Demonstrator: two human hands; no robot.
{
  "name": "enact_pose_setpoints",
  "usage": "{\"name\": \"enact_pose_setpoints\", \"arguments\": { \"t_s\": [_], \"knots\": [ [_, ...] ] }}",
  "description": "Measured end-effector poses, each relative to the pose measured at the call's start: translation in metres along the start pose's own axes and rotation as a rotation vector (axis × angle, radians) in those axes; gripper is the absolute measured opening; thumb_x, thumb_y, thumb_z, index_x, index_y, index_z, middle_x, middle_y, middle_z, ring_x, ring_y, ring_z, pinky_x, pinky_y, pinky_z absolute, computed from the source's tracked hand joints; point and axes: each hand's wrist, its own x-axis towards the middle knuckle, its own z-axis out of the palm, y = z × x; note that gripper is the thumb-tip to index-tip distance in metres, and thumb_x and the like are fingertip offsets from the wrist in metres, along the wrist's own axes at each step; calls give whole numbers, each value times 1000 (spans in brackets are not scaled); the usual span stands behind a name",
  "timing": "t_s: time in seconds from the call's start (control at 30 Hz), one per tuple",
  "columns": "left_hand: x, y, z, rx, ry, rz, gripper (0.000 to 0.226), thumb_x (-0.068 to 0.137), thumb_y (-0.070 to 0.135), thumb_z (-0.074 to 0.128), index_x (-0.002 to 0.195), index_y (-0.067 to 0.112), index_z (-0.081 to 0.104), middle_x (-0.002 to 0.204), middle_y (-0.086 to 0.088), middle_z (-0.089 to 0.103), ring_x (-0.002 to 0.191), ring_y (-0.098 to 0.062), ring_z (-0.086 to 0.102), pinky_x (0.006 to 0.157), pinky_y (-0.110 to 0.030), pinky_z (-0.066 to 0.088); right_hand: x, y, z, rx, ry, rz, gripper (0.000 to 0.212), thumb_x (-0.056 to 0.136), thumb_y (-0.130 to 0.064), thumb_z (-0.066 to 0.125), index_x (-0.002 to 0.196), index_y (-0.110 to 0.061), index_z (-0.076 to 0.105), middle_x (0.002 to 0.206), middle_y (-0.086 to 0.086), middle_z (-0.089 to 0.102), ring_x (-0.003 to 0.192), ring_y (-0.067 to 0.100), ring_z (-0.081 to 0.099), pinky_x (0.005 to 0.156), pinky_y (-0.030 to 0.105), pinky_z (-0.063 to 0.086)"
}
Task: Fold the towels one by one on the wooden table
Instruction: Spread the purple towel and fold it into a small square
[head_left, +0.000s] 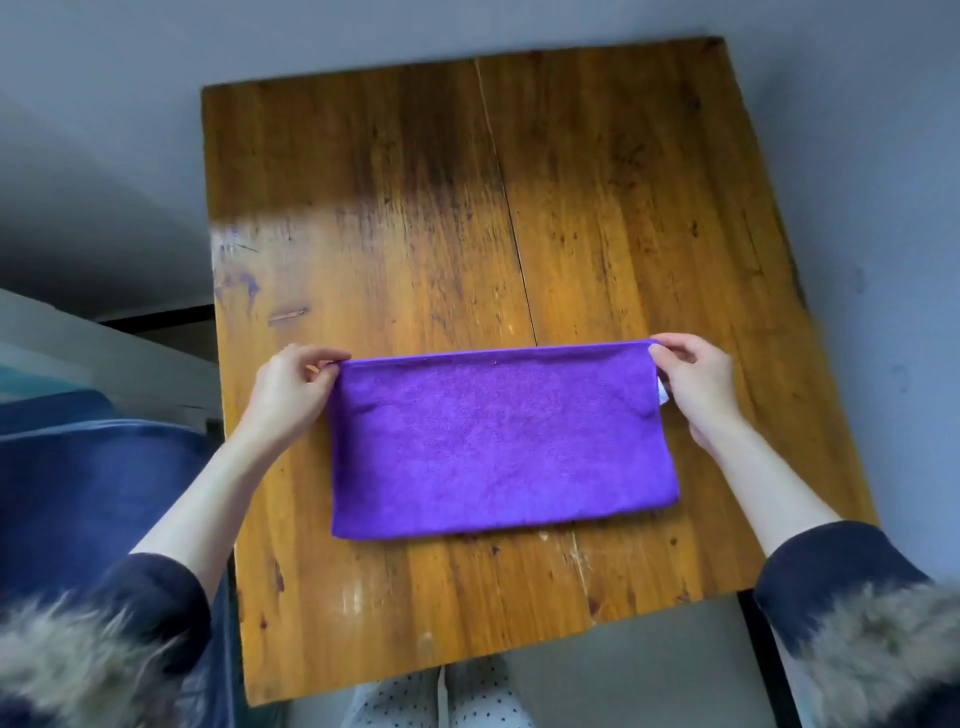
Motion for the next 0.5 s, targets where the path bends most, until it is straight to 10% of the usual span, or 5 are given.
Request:
{"name": "enact_pose_setpoints", "arguments": {
  "t_s": [0.17,0.3,0.5],
  "knots": [
    [-14,1,29,265,275,168,37,85,4,51,122,8,56,116,-22,51,108,-41,46,89,-47,38,-32,5,19,-484,223,-407,34,93,-20,49,123,-5,55,125,17,53,116,30,49,100,36,35],
    [-35,32,78,458,184,472,47,87,20,46,133,17,48,144,-14,40,134,-38,32,106,-55,25,-67,10,65,-706,21,-787,43,94,-26,40,132,-8,50,141,14,45,135,31,35,112,54,21],
    [-40,20,119,621,49,486,52,93,42,34,142,26,37,152,-7,28,141,-31,22,113,-57,11,-66,38,86,-866,-71,-786,51,94,-33,35,141,-15,38,151,11,30,141,26,23,115,51,13]
  ]
}}
